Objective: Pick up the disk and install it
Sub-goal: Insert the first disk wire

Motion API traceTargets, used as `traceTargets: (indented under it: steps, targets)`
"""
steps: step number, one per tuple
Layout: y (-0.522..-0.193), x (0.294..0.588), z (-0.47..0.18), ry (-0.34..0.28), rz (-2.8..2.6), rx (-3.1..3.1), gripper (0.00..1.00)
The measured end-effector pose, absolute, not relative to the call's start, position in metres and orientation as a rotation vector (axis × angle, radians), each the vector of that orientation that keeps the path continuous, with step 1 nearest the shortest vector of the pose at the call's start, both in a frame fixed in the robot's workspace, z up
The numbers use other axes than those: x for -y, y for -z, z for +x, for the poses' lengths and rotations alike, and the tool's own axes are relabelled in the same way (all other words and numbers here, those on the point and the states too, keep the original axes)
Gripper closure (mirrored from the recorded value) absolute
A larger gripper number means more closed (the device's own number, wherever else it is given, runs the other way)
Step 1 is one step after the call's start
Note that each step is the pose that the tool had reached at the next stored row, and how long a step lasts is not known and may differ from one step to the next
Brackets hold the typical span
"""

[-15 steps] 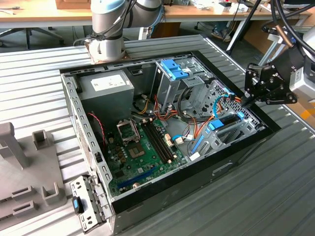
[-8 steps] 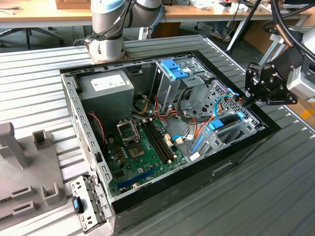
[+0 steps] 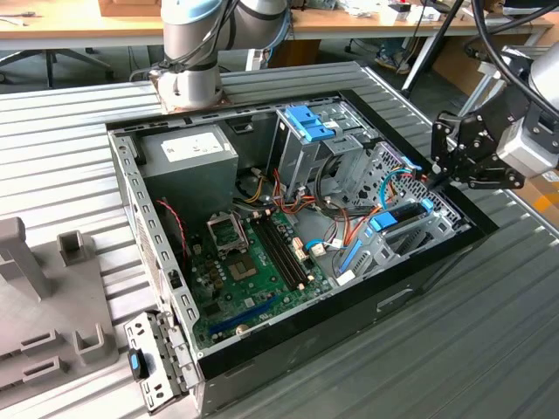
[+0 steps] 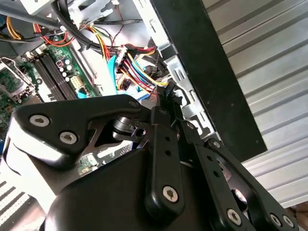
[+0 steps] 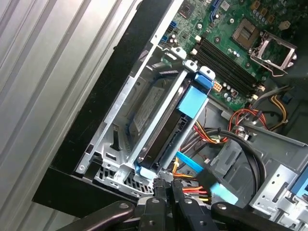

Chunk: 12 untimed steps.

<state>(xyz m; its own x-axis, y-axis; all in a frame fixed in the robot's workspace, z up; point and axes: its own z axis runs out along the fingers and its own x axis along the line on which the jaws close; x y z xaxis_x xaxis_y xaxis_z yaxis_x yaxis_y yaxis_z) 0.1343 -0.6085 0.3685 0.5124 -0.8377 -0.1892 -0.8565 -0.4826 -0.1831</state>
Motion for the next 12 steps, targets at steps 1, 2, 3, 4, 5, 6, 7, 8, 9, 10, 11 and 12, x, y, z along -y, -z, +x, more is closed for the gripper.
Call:
traceTargets:
  steps: [1,2,3,4,5,6,7,8,9,10,11,12]
  targets:
    - [-0.368,0.609,0.132,-0.106,-2.500,-1.437,0.83]
    - [-0.368,0.609,0.128,-0.106,-2.499,-1.439,0.83]
    - [-0.367,0.609,0.123,-0.104,-2.497,-1.445,0.83]
    - [-0.366,0.609,0.119,-0.102,-2.496,-1.450,0.83]
    - [-0.365,0.609,0.118,-0.099,-2.491,-1.463,0.83]
    - [-0.364,0.609,0.118,-0.095,-2.483,-1.479,0.83]
    - [-0.364,0.609,0.117,-0.091,-2.473,-1.496,0.83]
    - [-0.363,0.609,0.117,-0.089,-2.466,-1.509,0.83]
    - [-0.363,0.609,0.117,-0.087,-2.460,-1.519,0.83]
    - [-0.363,0.609,0.116,-0.084,-2.449,-1.537,0.83]
    - [-0.363,0.609,0.116,-0.083,-2.444,-1.546,0.83]
    - [-0.363,0.609,0.116,-0.082,-2.439,-1.553,0.83]
